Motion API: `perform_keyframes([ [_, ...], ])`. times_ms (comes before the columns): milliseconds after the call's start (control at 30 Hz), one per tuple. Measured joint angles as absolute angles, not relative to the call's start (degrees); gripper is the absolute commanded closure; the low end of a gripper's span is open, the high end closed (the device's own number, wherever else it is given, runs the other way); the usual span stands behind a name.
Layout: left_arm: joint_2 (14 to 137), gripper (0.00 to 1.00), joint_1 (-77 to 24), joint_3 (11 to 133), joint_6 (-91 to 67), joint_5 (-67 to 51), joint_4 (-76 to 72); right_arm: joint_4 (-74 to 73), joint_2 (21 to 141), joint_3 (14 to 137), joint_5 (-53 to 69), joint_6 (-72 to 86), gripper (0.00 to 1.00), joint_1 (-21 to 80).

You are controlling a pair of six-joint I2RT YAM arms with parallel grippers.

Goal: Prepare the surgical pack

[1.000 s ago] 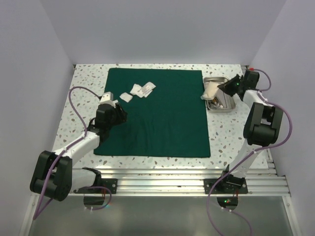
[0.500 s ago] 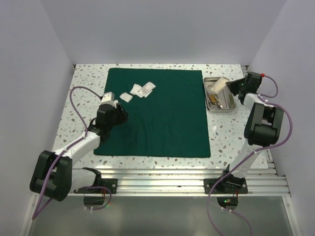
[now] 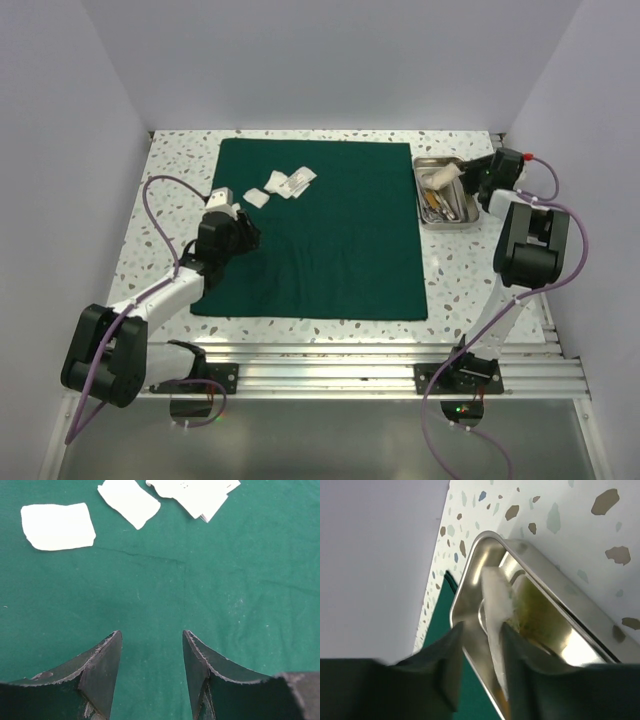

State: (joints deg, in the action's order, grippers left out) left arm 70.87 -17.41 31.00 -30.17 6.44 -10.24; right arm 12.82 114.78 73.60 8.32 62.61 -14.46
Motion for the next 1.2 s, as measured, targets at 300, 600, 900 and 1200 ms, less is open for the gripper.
perform_keyframes([
  [300, 70.89, 0.41, -17.45, 31.0, -30.17, 8.36, -10.22, 8.97, 114.34, 73.73, 2.52, 57.43, 0.41, -12.03],
  [600, 74.39, 0.17, -17.43, 35.92, -30.57, 13.8, -6.04, -0.16, 107.72, 76.12, -5.41, 46.22, 0.45, -2.39],
  [900, 86.52, 0.24, -12.53, 47.46, -32.62, 14.7, -1.85, -0.01, 101.19, 73.3, -4.43, 42.5, 0.46, 5.5],
  [1200, 95.77, 0.33, -7.55, 52.53, -34.94, 12.78, -2.11, 0.01, 101.23, 72.9, 0.03, 40.69, 0.51, 10.83],
])
